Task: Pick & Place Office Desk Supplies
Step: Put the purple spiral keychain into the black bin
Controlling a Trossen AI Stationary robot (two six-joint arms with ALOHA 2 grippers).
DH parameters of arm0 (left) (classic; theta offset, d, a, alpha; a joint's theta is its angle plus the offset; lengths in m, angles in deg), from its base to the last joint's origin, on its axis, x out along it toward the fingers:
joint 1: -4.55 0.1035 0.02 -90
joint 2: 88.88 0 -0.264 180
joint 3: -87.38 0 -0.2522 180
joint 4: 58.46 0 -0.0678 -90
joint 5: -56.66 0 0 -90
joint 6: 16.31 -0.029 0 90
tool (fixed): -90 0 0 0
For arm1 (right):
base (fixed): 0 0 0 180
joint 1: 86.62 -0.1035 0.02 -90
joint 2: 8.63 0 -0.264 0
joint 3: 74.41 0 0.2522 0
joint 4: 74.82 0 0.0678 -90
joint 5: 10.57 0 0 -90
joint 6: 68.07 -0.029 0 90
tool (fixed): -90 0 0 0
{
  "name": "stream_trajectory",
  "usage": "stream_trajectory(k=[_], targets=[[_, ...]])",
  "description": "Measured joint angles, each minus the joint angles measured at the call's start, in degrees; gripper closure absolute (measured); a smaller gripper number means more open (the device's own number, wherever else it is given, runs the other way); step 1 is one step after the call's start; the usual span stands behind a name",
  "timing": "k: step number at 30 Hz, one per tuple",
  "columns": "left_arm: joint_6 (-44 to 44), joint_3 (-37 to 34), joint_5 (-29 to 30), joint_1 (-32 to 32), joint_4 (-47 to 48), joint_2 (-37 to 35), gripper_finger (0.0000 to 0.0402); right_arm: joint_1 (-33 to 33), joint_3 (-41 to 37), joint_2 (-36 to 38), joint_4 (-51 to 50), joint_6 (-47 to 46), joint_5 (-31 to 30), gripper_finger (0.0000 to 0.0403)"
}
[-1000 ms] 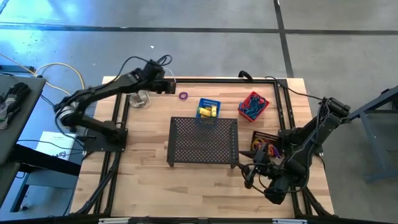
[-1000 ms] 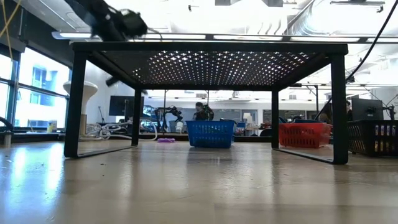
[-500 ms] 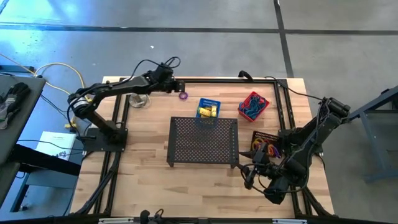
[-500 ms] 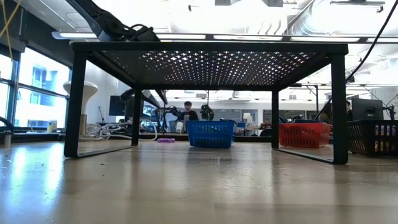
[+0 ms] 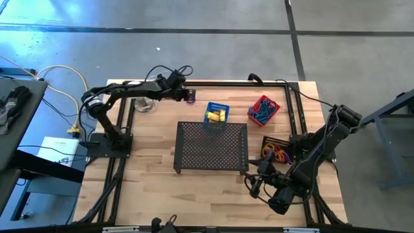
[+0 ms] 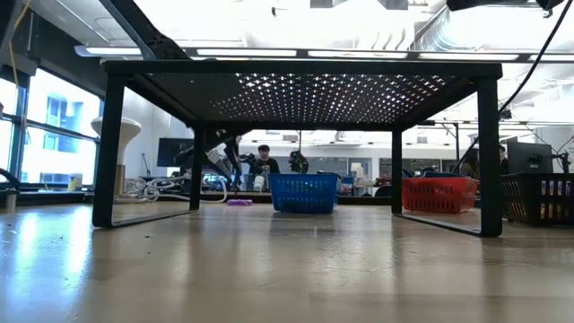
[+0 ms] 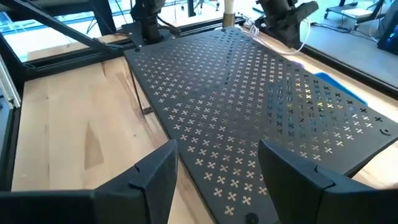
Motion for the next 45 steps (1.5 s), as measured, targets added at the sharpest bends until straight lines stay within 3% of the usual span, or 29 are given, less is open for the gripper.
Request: stream_trajectory(k=[16,32,45], targets=[[-2.4,0.1,1.0,-1.5,-4.3,6.8,0.0282,0.3,0.0,0.0,0.5,0.6,0.3,0.0192],[-20.8,0.1,2.7,-3.4,-6.5,7.2,0.0282,0.3,0.0,0.0,0.6,0.6,0.3,0.0192],[-20.8,0.3,3.9,-3.8,-11.4,13.2,0.0282,0.3,0.0,-0.5,1.3,0.6,0.6,0.0192]])
